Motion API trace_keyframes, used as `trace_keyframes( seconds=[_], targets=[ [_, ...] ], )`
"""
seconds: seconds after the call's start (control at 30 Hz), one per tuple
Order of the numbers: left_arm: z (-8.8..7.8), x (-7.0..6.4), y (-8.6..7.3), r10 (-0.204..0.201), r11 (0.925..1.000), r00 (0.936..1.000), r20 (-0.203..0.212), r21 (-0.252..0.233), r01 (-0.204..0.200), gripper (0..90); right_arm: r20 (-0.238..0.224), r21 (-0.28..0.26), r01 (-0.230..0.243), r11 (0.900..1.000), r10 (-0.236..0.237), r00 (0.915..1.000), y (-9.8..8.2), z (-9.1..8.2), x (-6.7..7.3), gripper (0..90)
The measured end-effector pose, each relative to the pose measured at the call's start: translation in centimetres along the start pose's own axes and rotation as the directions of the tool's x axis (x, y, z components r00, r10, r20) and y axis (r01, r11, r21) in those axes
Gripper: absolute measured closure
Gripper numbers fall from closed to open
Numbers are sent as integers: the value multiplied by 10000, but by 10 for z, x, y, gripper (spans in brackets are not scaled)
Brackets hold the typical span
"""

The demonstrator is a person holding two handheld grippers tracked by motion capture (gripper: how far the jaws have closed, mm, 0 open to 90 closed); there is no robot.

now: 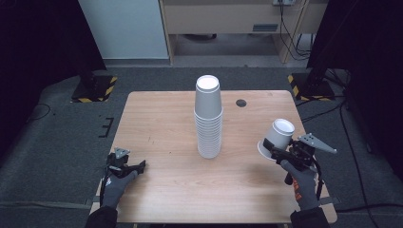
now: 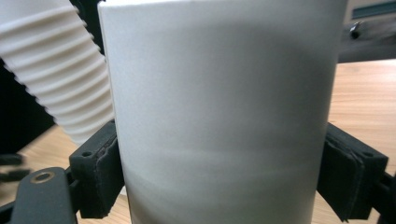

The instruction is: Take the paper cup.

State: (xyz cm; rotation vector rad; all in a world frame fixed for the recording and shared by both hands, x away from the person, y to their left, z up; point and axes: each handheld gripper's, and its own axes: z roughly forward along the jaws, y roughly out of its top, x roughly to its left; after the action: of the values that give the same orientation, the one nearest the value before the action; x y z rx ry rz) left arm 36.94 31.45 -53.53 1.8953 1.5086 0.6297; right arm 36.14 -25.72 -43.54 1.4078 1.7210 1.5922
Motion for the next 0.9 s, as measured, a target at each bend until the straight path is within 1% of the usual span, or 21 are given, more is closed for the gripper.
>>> trace_keyframes(
  seconds=[0.03,0.13,0.27,0.3,0.37,0.47,0.5,0.53,0.6,0.73,0.83,0.9],
  targets=[
    [-1,1,0,13,10000,10000,-12,-16,-13,131,-84,-67,-224,9997,224,9997,0,0,0,152],
    [-2,1,-1,41,10000,10000,18,-39,-41,162,-261,-300,-667,9973,660,9975,0,1,0,152],
    [-3,0,0,114,9998,9999,126,-157,-112,183,-168,-597,-928,9939,919,9956,0,0,1,152],
    [-3,-1,1,130,9997,9998,157,-222,-126,185,-168,-691,-1038,9922,1028,9946,0,-1,1,153],
    [-4,-2,2,157,9994,9996,224,-318,-150,191,-233,-872,-1406,9862,1391,9900,0,-1,1,152],
    [-6,-3,3,229,9988,9994,263,-439,-217,196,-259,-1055,-1705,9797,1687,9853,0,-1,1,153],
    [-6,-3,3,238,9986,9994,266,-479,-225,198,-322,-1107,-1887,9758,1862,9820,-1,-1,1,153],
    [-7,-4,4,261,9983,9993,268,-521,-247,198,-326,-1139,-1969,9738,1944,9804,-1,-1,1,153],
    [-7,-4,4,288,9979,9992,289,-581,-271,201,-267,-1164,-1940,9741,1922,9810,-1,-1,2,153],
    [-9,-5,4,366,9974,9988,323,-627,-345,204,-349,-1258,-2090,9698,2062,9779,-2,0,3,153],
    [-10,-8,6,379,9962,9984,422,-803,-344,208,-443,-1299,-2289,9647,2250,9734,-3,2,4,153],
    [-12,-11,8,469,9947,9979,440,-937,-426,209,-534,-1312,-2533,9585,2483,9672,-4,4,6,153]
  ],
)
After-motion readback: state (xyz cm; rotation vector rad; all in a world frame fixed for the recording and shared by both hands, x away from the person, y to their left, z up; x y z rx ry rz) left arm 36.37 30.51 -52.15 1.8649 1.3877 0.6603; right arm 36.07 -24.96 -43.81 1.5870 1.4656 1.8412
